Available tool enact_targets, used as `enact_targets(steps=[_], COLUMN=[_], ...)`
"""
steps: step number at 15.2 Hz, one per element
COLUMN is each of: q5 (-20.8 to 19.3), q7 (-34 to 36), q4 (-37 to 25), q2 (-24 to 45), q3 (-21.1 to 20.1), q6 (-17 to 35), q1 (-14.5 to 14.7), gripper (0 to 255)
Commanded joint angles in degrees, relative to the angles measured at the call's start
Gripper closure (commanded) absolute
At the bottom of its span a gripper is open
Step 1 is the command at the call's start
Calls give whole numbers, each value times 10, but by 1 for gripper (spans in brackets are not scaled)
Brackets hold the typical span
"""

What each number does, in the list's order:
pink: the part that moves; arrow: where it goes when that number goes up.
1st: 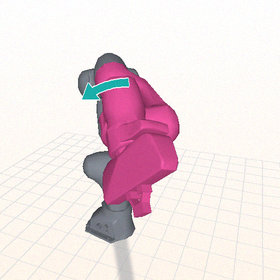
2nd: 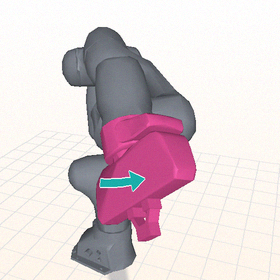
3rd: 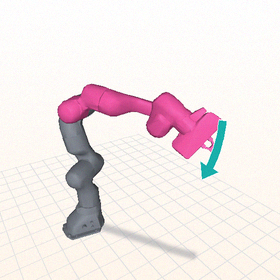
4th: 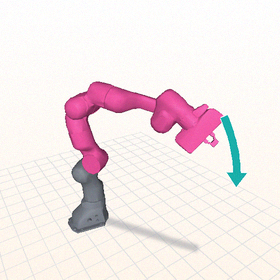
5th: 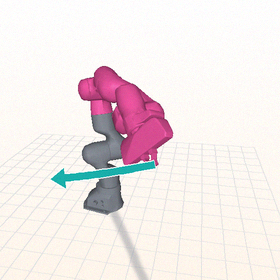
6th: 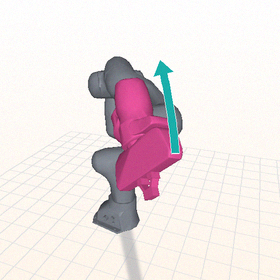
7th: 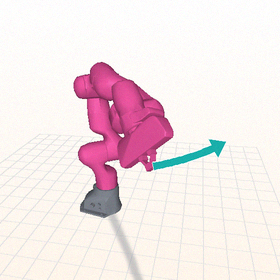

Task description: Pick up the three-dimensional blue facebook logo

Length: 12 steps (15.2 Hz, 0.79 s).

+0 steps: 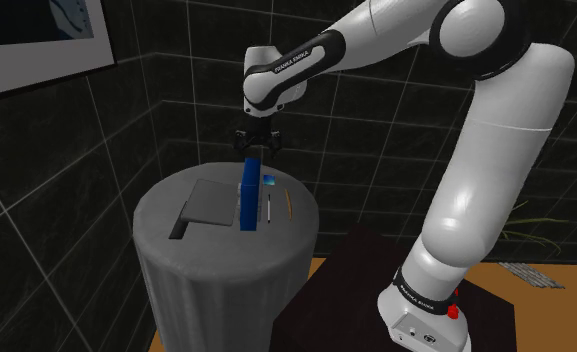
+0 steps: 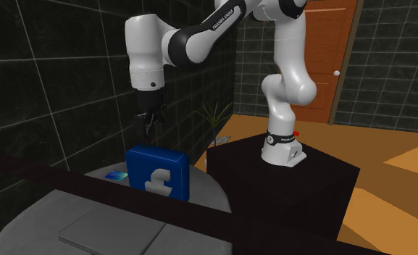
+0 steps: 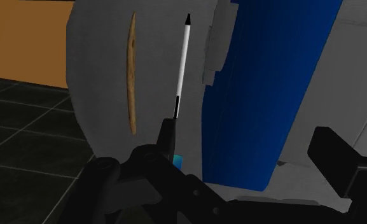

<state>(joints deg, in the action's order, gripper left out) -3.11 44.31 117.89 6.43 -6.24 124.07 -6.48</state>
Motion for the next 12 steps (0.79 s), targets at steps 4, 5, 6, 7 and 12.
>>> enact_targets(steps=[4,5,6,7,12], q5=[-15,-16,-17,-18,-20], q7=[43,44,45,45,47], q4=[-47,-44,-41,-38,-32], q2=[69,73,77,81,92], q3=[9,9,9,9,10], q6=[28,35,42,48,66], q1=[1,1,1,1,2], gripper=[0,0,0,0,0])
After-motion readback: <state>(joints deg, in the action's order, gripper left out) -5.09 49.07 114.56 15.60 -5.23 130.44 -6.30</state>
